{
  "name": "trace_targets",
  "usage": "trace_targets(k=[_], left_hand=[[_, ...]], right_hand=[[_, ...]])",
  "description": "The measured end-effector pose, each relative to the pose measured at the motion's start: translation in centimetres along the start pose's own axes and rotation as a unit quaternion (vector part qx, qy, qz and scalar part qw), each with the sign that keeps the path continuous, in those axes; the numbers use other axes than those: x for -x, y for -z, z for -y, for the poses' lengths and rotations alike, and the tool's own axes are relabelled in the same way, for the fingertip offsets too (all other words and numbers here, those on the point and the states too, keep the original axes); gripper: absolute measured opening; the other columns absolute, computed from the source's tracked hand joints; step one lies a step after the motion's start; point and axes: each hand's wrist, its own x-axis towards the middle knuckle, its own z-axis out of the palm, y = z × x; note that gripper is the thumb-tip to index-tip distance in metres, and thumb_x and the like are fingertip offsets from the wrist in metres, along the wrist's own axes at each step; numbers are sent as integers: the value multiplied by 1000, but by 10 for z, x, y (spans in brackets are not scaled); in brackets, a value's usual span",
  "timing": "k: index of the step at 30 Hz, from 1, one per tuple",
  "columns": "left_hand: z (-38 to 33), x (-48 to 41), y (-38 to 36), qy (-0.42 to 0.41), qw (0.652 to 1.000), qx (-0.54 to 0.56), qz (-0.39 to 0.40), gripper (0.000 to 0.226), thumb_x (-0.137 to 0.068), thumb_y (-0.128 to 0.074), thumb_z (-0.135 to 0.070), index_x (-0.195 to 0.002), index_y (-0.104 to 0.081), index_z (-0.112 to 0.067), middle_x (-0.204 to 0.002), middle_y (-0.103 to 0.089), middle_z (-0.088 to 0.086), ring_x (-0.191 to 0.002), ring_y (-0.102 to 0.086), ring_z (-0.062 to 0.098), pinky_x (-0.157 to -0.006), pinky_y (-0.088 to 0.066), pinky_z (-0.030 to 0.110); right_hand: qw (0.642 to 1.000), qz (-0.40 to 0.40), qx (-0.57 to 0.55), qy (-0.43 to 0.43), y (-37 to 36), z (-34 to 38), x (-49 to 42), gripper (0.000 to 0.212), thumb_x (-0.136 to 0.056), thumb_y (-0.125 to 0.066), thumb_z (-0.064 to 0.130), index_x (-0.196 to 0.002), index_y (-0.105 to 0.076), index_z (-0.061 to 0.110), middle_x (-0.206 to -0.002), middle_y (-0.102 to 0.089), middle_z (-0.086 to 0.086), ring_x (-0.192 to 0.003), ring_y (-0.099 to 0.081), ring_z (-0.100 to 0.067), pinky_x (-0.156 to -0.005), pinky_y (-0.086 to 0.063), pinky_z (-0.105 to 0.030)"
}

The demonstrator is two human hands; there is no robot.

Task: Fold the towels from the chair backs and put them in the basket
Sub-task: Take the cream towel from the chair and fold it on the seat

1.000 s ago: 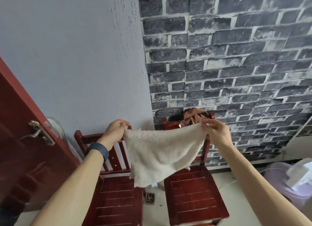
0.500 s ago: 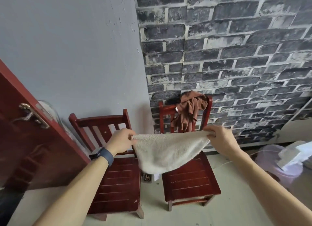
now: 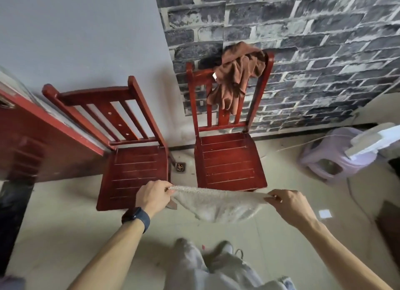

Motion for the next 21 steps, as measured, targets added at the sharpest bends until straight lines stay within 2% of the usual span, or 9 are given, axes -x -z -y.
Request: trace_targets(k=[3, 6, 9, 10, 12, 15, 16, 19, 21], left_hand=[[-17, -29, -9, 7, 1000, 26, -4, 21, -91, -54, -44, -104, -71, -40, -91, -74, -11, -86, -68, 21, -60, -45, 26], [-30, -85, -27, 40, 995, 91, 22, 19, -90, -56, -42, -99, -72, -37, -85, -74, -11, -80, -67, 19, -61, -51, 27], [-40, -159, -57, 57, 988, 136, 44, 21, -91, -56, -39, -92, -72, -26, -83, -73, -3, -81, -69, 23, -67, -55, 30], [-44, -185, -68, 60, 985, 152, 45, 21, -91, -55, -37, -88, -70, -22, -81, -71, -2, -79, -69, 24, -68, -57, 33], [-52, -233, -90, 89, 971, 222, 29, 16, -94, -57, -33, -98, -68, -23, -88, -72, 0, -79, -71, 25, -74, -59, 39], [-54, -281, -127, 138, 930, 341, 17, 34, -93, -61, -25, -127, -57, -26, -96, -69, -2, -84, -73, 24, -84, -57, 40], [-52, -290, -143, 144, 923, 356, 29, 36, -93, -62, -22, -128, -57, -25, -99, -69, 1, -88, -72, 26, -86, -57, 41], [-40, -290, -186, 161, 934, 308, 83, 34, -92, -63, -27, -126, -59, -25, -113, -68, 3, -97, -67, 24, -87, -54, 36], [-30, -285, -218, 176, 935, 279, 131, 36, -90, -64, -31, -125, -59, -24, -115, -69, 1, -100, -64, 21, -84, -50, 30]], right_hand=[[998, -11, -43, -35, 5, -5, -35, 12, -93, -66, 37, -101, -75, 36, -70, -73, 8, -73, -71, -20, -74, -56, -36], [992, -31, -93, -85, -2, -6, -93, 8, -91, -64, 34, -88, -72, 35, -59, -69, 18, -56, -67, -1, -69, -56, -30], [982, -53, -138, -117, -20, -8, -167, 13, -89, -59, 32, -89, -73, 29, -57, -69, 17, -57, -66, 2, -59, -48, -22], [977, -61, -160, -125, -27, -8, -192, 16, -89, -59, 30, -93, -74, 28, -62, -72, 13, -60, -68, 0, -59, -49, -21], [966, -93, -203, -128, -44, -9, -238, 24, -94, -58, 29, -114, -72, 26, -96, -79, 3, -73, -73, -7, -70, -56, -22], [959, -100, -218, -153, -76, -12, -280, 62, -96, -61, 36, -153, -38, 32, -138, -61, 5, -69, -69, -8, -56, -46, -3], [960, -73, -216, -162, -91, -14, -288, 70, -95, -62, 37, -156, -29, 35, -143, -58, 4, -75, -69, -10, -59, -47, -5], [955, 24, -225, -194, -142, -25, -283, 70, -95, -64, 28, -155, -28, 30, -145, -57, -2, -119, -63, -25, -95, -50, -31], [950, 61, -204, -228, -178, -37, -277, 65, -94, -64, 23, -152, -35, 21, -140, -61, -5, -123, -60, -26, -98, -43, -30]])
